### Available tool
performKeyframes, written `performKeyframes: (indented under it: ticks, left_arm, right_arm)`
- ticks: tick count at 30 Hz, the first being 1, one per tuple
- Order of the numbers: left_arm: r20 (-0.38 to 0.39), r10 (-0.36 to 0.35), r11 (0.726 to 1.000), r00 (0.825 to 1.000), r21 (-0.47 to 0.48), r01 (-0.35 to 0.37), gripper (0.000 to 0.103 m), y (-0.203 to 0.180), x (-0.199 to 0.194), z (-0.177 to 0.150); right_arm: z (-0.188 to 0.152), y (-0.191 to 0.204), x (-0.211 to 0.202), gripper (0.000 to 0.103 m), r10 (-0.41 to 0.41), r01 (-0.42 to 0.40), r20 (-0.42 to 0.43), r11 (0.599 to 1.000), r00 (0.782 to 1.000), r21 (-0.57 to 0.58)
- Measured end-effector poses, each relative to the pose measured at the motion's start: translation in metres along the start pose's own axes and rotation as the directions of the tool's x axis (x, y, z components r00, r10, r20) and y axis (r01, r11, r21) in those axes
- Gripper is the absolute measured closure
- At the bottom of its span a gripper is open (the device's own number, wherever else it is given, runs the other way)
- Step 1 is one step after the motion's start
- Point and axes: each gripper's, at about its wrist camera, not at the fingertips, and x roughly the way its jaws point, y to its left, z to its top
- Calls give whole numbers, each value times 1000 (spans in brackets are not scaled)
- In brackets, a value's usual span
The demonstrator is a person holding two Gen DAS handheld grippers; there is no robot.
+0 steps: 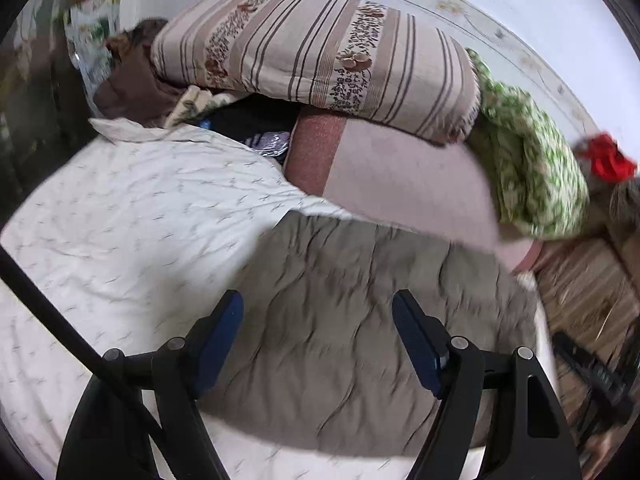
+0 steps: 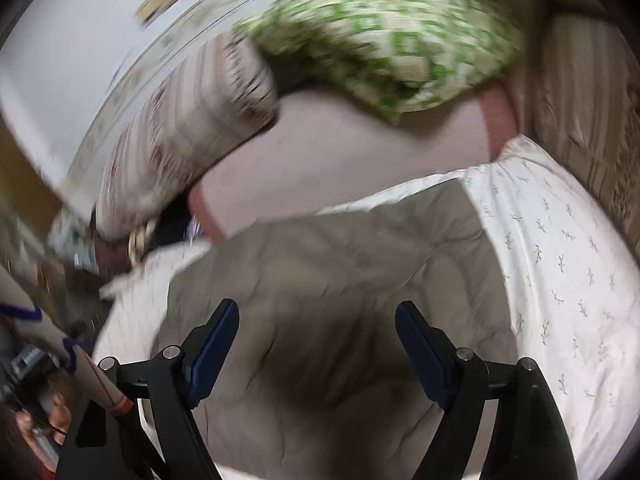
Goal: Fold large clothes
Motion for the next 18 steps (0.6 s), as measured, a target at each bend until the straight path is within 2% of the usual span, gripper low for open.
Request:
performKeyframes:
  ticks: [3, 7, 11, 14, 18]
  left_arm:
    - [17, 25, 999, 1000, 37, -25, 27, 3, -9, -34]
    - [69, -14, 1000, 998, 20, 12, 26, 13, -12, -72]
    - [121, 7, 1000, 993, 21, -10, 26, 20, 1, -88]
    - [127, 24, 999, 992, 27, -28, 26, 30, 15, -90]
    - [138, 20, 1000, 990, 7, -21, 26, 49, 24, -90]
  right_arm:
    - [-21, 34, 9, 18, -50, 48, -15, 991, 999, -124]
    - [-33, 74, 45, 19, -120, 116, -2, 964, 993, -237]
    - [-26, 85, 102, 19, -182, 171, -22, 956, 983, -236]
    - [-20, 82, 153, 16, -305, 293, -11, 924, 952, -244]
    - [-8, 64, 194, 13, -351, 343, -1, 916, 937, -210]
